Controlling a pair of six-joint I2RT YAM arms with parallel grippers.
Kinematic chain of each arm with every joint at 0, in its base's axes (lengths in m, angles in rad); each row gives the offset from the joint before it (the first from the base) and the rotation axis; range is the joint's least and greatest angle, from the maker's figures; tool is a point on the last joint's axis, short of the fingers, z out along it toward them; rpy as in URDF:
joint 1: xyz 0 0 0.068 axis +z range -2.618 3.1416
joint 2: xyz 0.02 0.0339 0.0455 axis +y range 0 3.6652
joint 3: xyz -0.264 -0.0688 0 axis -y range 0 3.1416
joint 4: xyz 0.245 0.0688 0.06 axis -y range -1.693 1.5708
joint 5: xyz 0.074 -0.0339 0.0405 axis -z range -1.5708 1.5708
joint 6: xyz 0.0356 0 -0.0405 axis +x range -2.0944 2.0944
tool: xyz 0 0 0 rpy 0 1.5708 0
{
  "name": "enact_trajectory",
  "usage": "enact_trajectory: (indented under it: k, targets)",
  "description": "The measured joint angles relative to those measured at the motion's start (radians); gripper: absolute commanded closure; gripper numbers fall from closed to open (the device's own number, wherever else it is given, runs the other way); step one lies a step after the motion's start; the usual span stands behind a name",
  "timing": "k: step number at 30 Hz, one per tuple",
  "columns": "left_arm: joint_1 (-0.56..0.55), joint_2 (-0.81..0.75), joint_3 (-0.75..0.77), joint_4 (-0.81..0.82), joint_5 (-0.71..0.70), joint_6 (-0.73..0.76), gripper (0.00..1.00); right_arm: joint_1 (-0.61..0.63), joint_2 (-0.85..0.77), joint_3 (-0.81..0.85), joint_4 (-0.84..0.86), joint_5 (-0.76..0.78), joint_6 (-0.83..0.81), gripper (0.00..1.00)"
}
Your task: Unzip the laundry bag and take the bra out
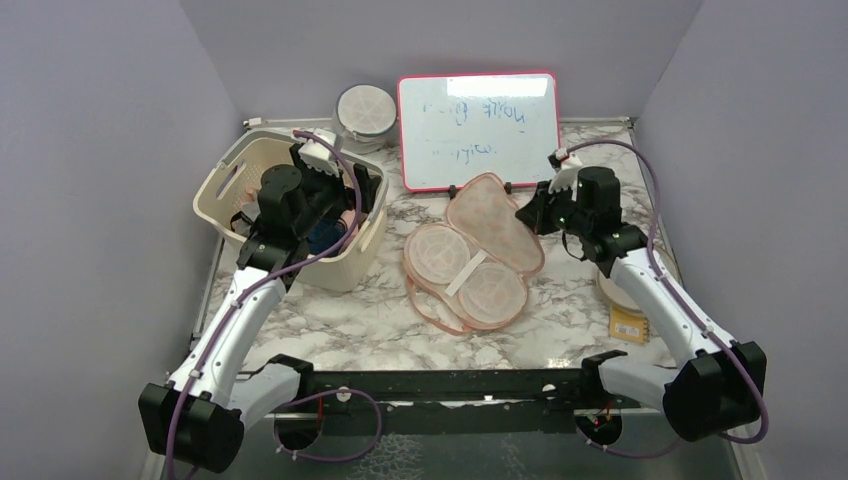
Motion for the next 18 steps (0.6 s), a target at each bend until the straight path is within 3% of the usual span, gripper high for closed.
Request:
enact_trajectory:
  k: [9,18]
  targets:
    - [0.000,0.013,-0.007,0.000,-0.003,0.000,0.07,0.101,0.000,-0.055,0.002,-0.272,-0.001,0.99]
    - [0.000,0.030,-0.017,0.001,-0.003,-0.001,0.07,0.196,0.070,-0.266,0.085,-0.529,0.082,0.99]
